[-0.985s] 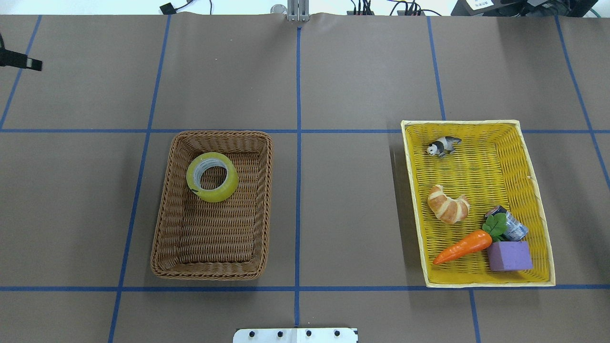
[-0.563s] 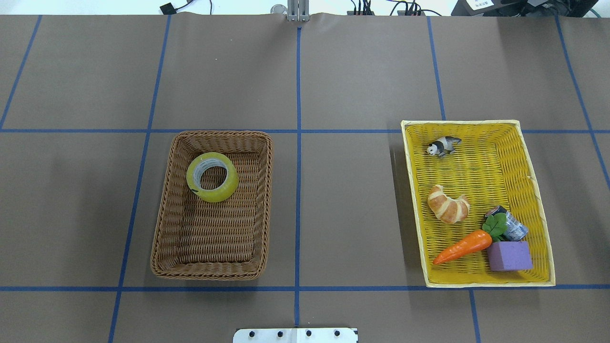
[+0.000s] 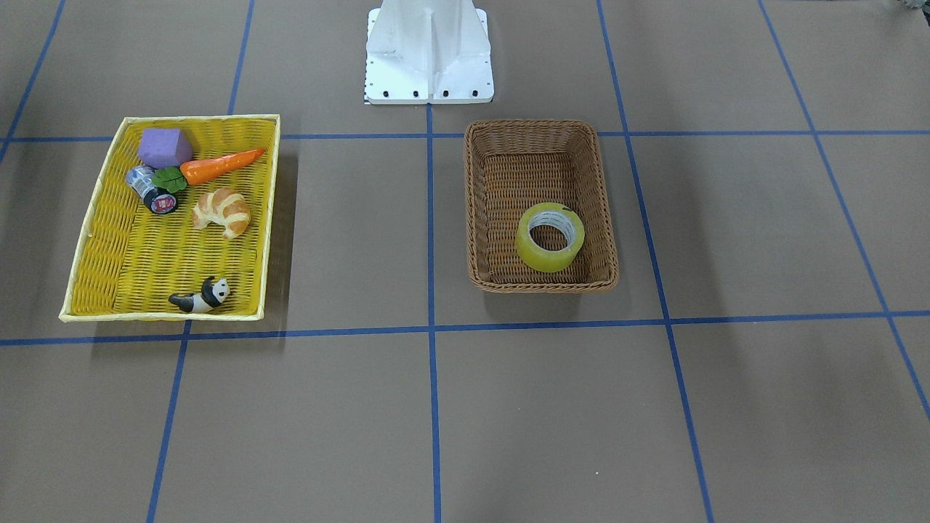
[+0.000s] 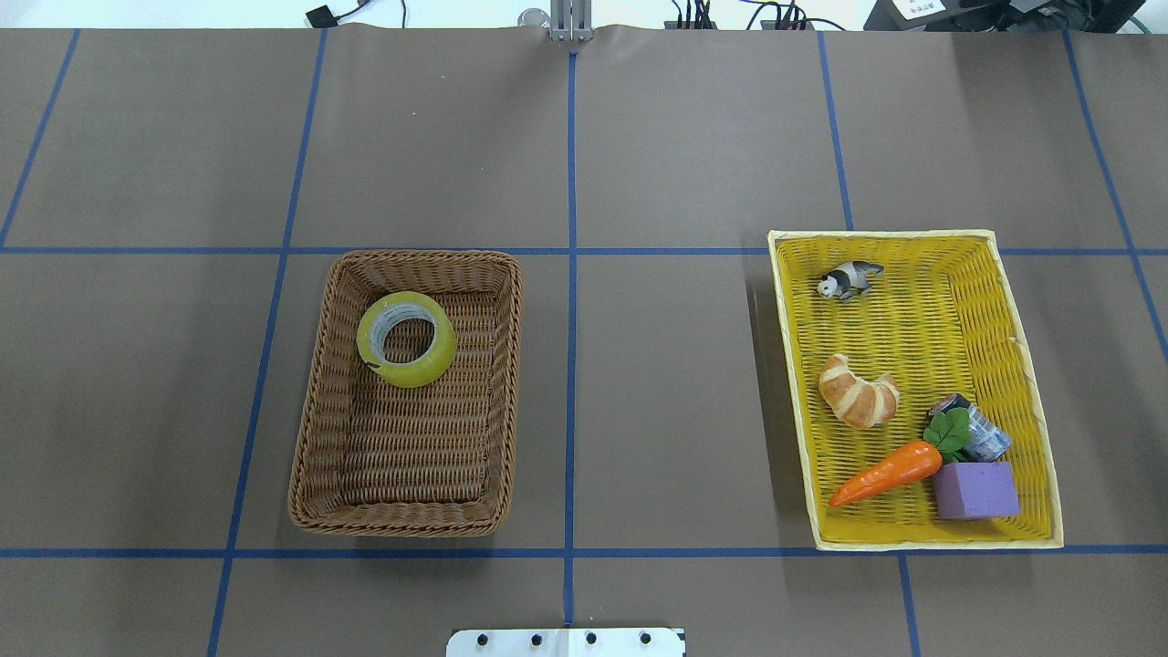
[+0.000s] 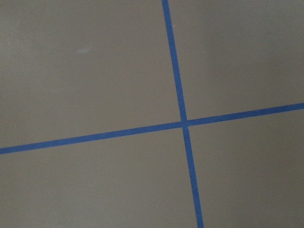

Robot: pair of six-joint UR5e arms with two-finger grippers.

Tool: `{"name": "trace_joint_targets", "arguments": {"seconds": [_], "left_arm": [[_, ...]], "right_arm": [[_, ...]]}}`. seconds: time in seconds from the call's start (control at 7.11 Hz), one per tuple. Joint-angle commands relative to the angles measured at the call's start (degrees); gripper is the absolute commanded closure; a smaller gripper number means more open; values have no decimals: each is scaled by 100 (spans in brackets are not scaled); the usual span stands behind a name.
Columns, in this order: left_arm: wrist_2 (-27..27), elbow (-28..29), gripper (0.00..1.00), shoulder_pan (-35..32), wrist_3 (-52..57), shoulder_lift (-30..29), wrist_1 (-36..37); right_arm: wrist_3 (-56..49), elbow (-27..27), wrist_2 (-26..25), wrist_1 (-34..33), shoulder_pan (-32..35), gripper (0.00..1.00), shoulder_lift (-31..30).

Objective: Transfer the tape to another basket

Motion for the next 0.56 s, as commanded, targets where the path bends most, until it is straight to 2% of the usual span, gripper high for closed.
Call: {"name": "trace_joint_targets", "arguments": {"seconds": [0.0,0.42], "left_arm": [[-8,-5,1,-6,-1,146,-174],[1,-154,1,-6,26,190,-332]], "right_arm": [[24,-30,28,18,6,0,22],[-63,31,124,0,6,0,-135]]}}
